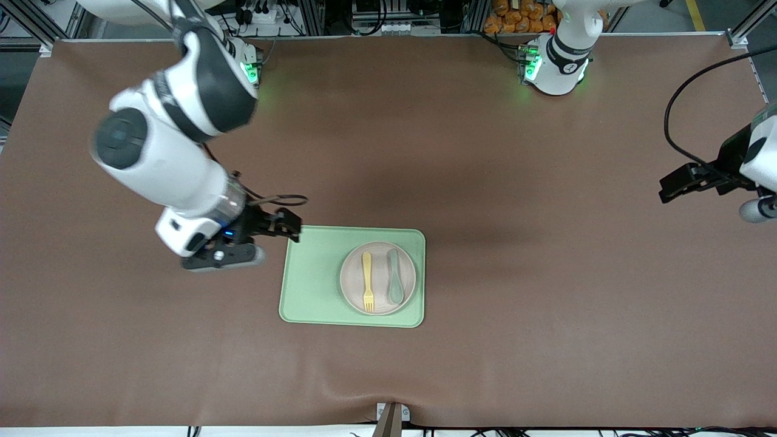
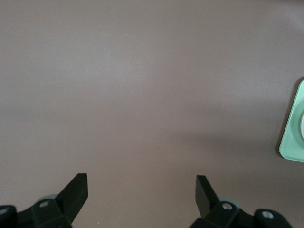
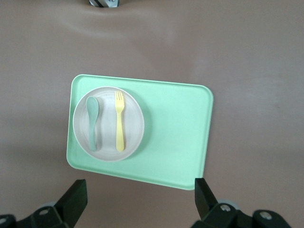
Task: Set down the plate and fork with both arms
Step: 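Lower the right gripper over the yellow fork and grasp it, then lift the yellow fork with the right gripper and set it beside the plate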
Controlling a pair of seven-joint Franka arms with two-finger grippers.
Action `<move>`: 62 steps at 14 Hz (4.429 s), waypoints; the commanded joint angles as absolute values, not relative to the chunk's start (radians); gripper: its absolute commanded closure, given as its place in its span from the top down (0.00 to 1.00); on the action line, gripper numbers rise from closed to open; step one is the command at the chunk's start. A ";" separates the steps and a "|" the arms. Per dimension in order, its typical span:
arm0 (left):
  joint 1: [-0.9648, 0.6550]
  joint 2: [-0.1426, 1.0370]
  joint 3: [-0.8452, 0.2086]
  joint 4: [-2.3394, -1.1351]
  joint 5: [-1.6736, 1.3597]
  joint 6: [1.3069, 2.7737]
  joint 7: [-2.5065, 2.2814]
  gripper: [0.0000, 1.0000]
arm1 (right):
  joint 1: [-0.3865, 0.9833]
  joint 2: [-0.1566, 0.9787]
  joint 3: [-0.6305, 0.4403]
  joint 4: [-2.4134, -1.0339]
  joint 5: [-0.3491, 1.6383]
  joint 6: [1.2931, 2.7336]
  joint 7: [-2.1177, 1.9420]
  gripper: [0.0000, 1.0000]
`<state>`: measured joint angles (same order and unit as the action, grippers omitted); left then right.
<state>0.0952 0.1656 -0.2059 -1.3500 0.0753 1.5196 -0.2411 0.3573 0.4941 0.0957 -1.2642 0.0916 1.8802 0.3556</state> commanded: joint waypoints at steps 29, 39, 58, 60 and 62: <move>0.193 0.112 -0.213 -1.402 0.014 1.523 -0.219 1.00 | 0.635 1.049 -0.025 -1.029 -0.115 2.160 0.584 0.69; 0.192 0.109 -0.219 -1.407 0.014 1.519 -0.218 1.00 | 0.634 1.060 -0.017 -1.028 -0.106 2.169 0.586 0.67; 0.193 0.109 -0.219 -1.411 0.014 1.522 -0.216 1.00 | 0.546 0.985 0.063 -0.965 -0.023 2.052 0.611 0.00; 0.193 0.113 -0.219 -1.411 0.014 1.525 -0.216 1.00 | 0.505 0.960 0.061 -0.976 -0.023 2.052 0.600 0.00; 0.193 0.112 -0.219 -1.413 0.014 1.525 -0.216 1.00 | 0.477 0.940 0.064 -1.012 -0.025 2.042 0.572 0.00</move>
